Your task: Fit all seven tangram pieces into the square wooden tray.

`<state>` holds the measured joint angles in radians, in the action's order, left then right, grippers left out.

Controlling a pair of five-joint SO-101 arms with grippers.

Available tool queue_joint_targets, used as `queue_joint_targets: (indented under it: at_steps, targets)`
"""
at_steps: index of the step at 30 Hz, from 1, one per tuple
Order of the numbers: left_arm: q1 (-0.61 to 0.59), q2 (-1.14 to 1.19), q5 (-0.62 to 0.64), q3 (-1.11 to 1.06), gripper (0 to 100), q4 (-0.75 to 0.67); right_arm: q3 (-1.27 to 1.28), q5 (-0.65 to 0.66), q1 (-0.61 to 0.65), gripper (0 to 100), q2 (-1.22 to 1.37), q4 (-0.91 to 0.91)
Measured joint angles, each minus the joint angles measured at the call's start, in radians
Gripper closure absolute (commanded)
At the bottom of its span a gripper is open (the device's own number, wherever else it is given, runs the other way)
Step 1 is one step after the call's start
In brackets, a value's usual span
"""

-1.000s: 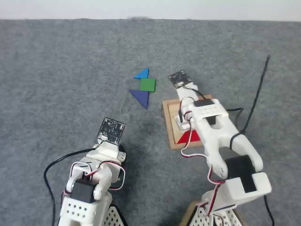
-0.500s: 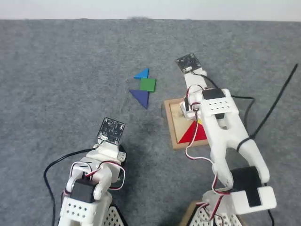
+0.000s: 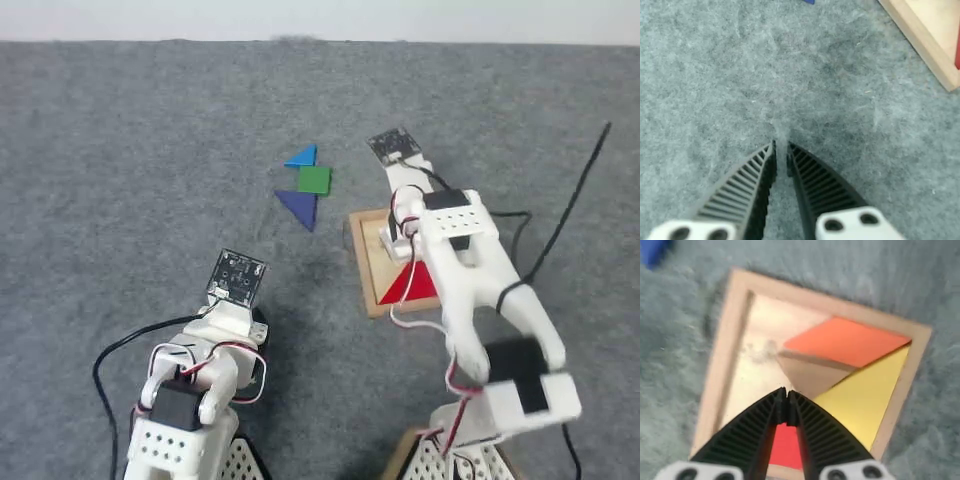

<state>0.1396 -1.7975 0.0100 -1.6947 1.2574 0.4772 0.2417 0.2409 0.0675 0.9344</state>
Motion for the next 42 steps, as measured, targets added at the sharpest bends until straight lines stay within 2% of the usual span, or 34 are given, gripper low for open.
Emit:
queue_joint_targets:
  at_steps: [6,22,28,34,36,40,42]
  targets:
    - [0.0,0.0,0.0,0.0,96,0.0,-0.055,0.002,-0.021,99.1,0.1,-0.014]
    - [0.0,0.0,0.0,0.0,96,0.0,-0.074,-0.018,-0.109,99.1,0.081,-0.026]
    - [0.0,0.0,0.0,0.0,96,0.0,-0.054,-0.069,-0.118,99.1,-0.121,-0.015]
    - [-0.008,0.0,-0.005,0.0,96,0.0,0.152,-0.072,-0.147,99.1,-0.42,0.006]
    - [-0.037,0.0,-0.083,0.0,97,-0.002,0.242,-0.072,-0.184,99.1,-0.517,0.006]
    - [-0.123,0.0,-0.454,0.003,97,-0.086,0.419,-0.058,-0.281,99.1,-0.657,0.006]
    - [-0.206,0.0,-0.552,0.037,97,-0.138,0.488,-0.026,-0.316,99.1,-0.694,0.006]
